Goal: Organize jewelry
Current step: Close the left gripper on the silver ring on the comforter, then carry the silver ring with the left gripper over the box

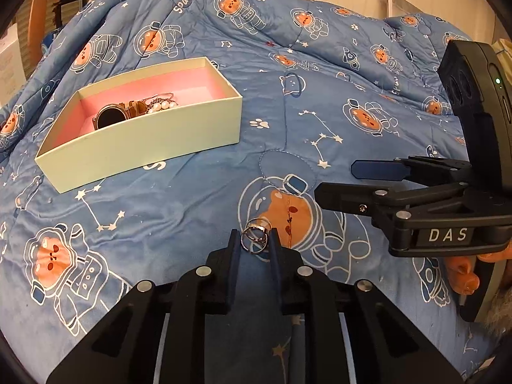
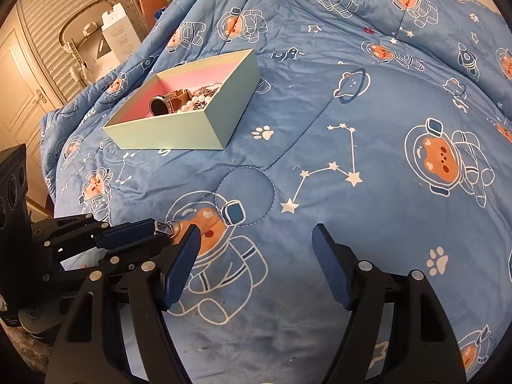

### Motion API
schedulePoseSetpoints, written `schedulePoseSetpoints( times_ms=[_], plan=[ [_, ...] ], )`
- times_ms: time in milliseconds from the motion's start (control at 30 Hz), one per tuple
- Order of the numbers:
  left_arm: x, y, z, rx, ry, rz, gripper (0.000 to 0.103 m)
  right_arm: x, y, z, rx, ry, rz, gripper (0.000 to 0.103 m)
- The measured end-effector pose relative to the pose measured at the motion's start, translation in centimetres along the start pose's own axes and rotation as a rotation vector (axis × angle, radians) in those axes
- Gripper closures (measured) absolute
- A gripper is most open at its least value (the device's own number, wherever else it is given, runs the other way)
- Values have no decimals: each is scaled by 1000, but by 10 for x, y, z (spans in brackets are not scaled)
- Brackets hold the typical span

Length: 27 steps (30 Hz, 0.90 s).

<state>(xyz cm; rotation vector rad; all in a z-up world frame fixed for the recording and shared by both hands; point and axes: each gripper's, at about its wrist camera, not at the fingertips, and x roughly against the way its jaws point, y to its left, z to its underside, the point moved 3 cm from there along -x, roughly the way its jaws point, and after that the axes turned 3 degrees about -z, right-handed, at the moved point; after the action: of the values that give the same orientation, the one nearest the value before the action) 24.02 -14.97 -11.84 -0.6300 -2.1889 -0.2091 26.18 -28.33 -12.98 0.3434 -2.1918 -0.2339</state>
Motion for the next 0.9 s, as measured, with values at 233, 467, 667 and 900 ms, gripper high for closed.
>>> schedulePoseSetpoints(
  times_ms=[233,467,667,900],
  plan=[
    [11,10,5,44,-16,5,85,0,8,2,34,-3,-8,31],
    [22,34,14,120,-24,-23,85,-3,23,6,97,8,-47,31],
    [29,51,21,176,-34,-49,86,-11,48,13,170,34,-84,32],
    [28,57,24,188,-30,-60,86,-25,66,15,208,59,-81,48]
  ],
)
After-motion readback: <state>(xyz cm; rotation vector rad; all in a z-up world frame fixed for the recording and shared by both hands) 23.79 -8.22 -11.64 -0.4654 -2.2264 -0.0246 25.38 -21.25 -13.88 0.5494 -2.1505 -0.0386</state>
